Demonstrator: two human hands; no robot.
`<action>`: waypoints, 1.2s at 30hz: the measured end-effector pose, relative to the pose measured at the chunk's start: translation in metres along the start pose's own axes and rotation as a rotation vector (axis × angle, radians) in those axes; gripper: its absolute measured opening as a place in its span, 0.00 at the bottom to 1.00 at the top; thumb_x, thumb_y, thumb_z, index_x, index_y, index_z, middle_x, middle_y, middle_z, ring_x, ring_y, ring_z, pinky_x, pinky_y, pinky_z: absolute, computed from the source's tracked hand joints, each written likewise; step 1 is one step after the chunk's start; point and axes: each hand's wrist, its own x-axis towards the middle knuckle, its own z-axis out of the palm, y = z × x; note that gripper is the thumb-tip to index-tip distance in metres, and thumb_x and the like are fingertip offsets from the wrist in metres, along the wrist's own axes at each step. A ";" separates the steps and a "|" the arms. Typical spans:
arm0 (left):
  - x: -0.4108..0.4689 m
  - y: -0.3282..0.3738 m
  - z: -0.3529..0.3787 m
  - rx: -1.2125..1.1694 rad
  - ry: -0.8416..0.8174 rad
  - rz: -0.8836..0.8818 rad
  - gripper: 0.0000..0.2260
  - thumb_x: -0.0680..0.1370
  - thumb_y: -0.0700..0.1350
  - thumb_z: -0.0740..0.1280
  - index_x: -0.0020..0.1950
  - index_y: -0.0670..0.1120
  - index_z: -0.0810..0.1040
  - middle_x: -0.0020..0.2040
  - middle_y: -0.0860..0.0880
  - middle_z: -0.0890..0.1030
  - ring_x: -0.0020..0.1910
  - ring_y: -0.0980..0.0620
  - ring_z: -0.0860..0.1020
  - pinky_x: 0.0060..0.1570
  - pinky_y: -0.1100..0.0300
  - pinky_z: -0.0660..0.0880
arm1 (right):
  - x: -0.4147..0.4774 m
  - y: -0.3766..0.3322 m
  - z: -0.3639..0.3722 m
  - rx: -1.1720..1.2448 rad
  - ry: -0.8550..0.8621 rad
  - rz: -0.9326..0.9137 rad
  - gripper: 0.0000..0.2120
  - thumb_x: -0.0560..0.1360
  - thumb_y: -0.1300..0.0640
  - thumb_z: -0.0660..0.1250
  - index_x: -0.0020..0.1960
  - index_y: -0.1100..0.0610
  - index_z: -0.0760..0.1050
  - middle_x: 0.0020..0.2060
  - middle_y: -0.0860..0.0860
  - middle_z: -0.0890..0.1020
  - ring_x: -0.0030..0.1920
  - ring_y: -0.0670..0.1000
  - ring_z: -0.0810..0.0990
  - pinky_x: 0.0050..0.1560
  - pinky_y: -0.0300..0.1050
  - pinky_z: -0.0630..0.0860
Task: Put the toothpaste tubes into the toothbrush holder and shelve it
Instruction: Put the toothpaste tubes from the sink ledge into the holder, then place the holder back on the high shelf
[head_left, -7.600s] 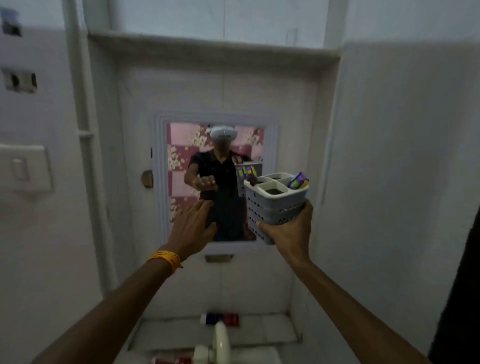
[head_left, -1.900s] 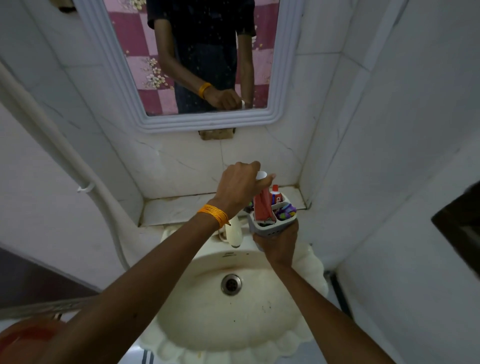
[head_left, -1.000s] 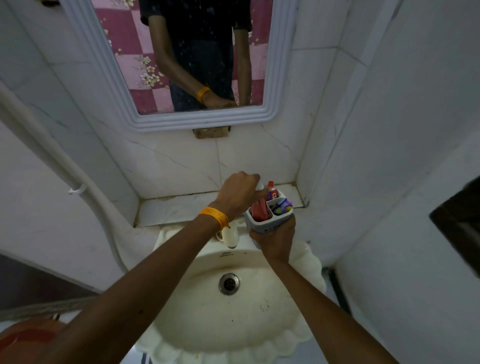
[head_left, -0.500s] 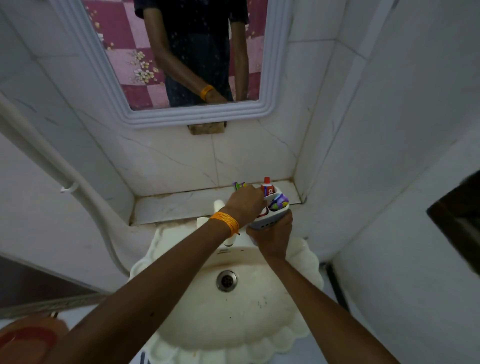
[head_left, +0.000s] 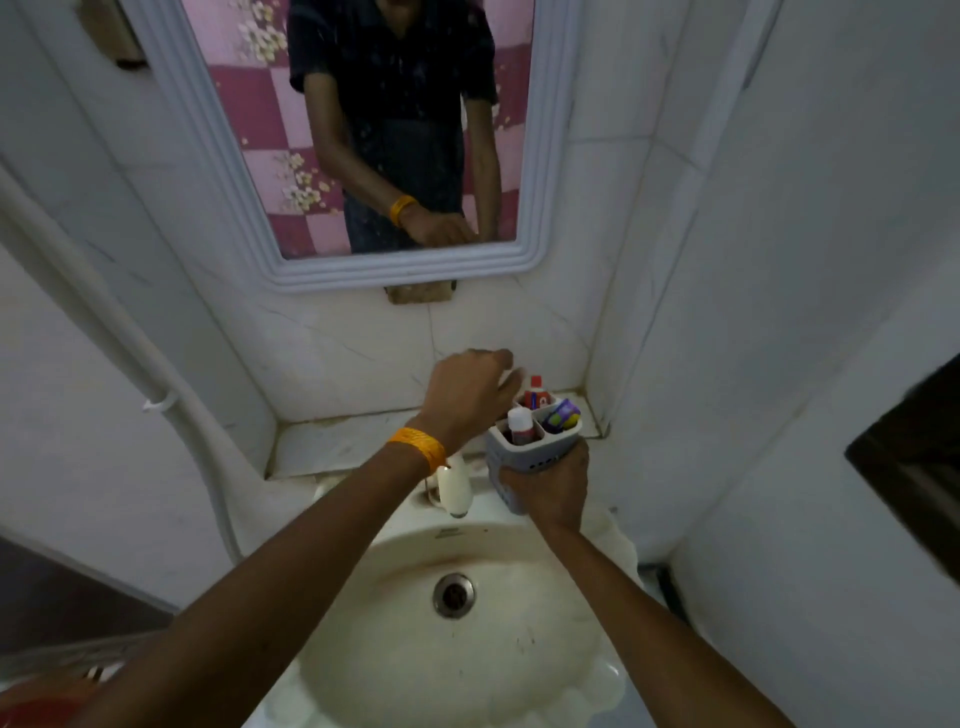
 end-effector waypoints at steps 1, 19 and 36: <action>0.003 -0.007 -0.012 0.001 0.062 -0.016 0.15 0.81 0.56 0.58 0.52 0.47 0.79 0.45 0.45 0.85 0.45 0.42 0.82 0.39 0.54 0.74 | 0.002 -0.007 -0.003 0.011 0.007 0.001 0.57 0.48 0.37 0.77 0.72 0.62 0.71 0.63 0.59 0.82 0.63 0.59 0.84 0.57 0.49 0.80; 0.104 -0.022 -0.265 0.131 0.801 0.048 0.15 0.80 0.52 0.57 0.56 0.46 0.79 0.49 0.45 0.82 0.48 0.46 0.77 0.44 0.56 0.68 | 0.069 -0.323 -0.114 0.261 0.204 -0.515 0.52 0.57 0.50 0.91 0.73 0.63 0.70 0.65 0.55 0.81 0.63 0.54 0.82 0.61 0.51 0.84; 0.136 0.017 -0.440 0.203 1.002 0.159 0.15 0.79 0.51 0.61 0.56 0.41 0.78 0.51 0.42 0.83 0.51 0.42 0.78 0.48 0.49 0.74 | 0.043 -0.542 -0.205 0.340 0.376 -0.792 0.51 0.55 0.41 0.86 0.69 0.58 0.68 0.62 0.53 0.80 0.59 0.53 0.82 0.57 0.54 0.86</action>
